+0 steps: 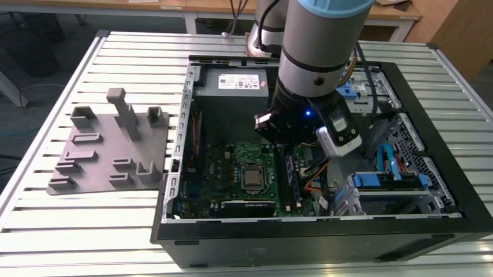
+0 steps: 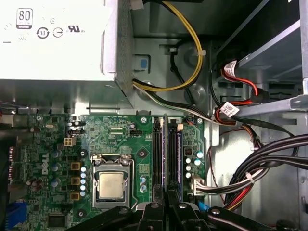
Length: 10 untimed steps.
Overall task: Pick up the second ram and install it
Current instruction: 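Insert the second ram into the second slot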
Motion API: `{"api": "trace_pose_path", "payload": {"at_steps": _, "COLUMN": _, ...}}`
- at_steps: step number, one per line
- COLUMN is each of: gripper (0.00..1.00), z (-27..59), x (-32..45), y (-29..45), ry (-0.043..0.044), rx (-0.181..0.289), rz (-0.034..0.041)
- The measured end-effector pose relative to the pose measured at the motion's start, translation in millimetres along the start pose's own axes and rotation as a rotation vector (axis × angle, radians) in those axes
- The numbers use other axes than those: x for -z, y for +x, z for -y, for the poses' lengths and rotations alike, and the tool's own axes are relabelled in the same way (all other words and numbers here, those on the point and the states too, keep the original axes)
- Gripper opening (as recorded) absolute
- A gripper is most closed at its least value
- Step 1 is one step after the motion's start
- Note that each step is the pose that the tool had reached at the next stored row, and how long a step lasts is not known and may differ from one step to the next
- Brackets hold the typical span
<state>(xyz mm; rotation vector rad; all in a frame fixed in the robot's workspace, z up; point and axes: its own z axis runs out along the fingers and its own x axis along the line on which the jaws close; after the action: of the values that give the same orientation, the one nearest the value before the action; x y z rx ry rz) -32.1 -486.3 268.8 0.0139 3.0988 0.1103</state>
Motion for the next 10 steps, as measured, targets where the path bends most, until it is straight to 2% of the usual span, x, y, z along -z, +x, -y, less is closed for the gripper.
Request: {"api": "trace_pose_path", "payload": {"at_steps": 10, "gripper": 0.11, "z": 0.6, "x": -8.4, "y": 0.3, "ry": -0.0001, "rx": 0.000, "rz": 0.0001}}
